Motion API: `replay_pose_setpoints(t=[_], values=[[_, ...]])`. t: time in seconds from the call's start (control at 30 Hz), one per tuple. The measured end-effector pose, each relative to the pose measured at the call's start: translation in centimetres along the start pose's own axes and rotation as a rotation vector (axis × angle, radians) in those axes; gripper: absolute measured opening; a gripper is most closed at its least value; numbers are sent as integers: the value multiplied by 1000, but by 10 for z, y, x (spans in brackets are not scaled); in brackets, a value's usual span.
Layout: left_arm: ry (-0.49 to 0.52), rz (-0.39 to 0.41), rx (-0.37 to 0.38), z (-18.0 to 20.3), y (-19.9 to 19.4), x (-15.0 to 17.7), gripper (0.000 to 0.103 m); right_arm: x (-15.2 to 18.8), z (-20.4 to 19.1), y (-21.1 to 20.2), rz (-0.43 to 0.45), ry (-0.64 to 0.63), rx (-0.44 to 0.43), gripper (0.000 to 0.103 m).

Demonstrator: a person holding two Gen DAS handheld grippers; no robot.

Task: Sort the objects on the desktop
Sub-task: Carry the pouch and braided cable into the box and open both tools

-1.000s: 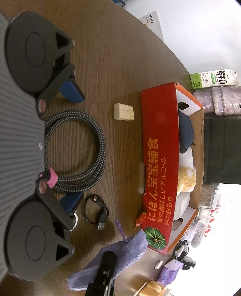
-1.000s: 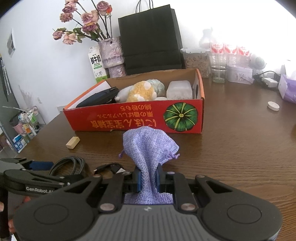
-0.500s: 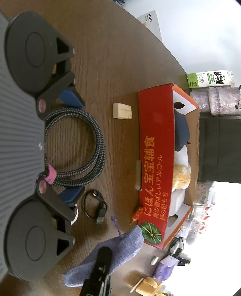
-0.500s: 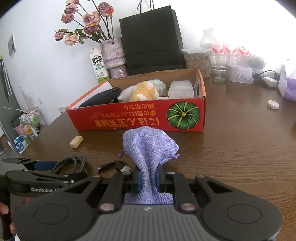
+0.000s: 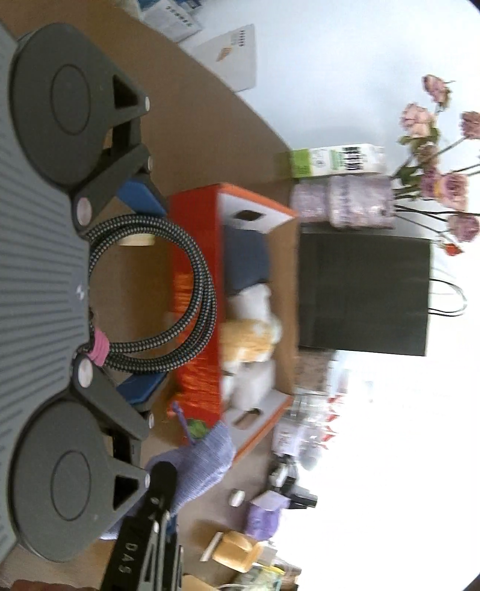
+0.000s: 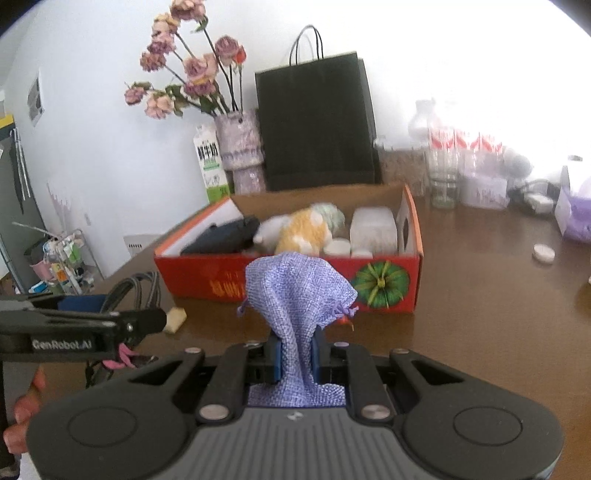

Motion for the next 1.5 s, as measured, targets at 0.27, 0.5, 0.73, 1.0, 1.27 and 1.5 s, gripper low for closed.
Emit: replay_pose_setpoints(t=[0.27,0.5,0.73,1.0,1.27,1.5], values=[[-31,82,20,4,15,-57,89,-46,3,13,80,-23,16,14],[-49,103,37,18,55,-97,89,-85,28,45,119,6,27,14],[-44,55,29,33,121,-114,89,-107,63,99,90,40,53,14],[-14,-44,6,41,180,-111,89,-109,94,153,8,59,71,14],[30,-83,-10,46,196,-102,89,-98,103,174,-59,56,71,15],[49,-95,-29,50,203,-99,90,-95,101,178,-80,34,80,30]])
Point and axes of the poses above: each gripper's, at about its wrist camera, not at the fingertips, and y roughly the way its jaws point, z to its right, x to its underside, the point moved 1 cm from there along y, roughly the way its jaws point, and after that the axes turned 12 degrees about -x, right-handed, at the moved point
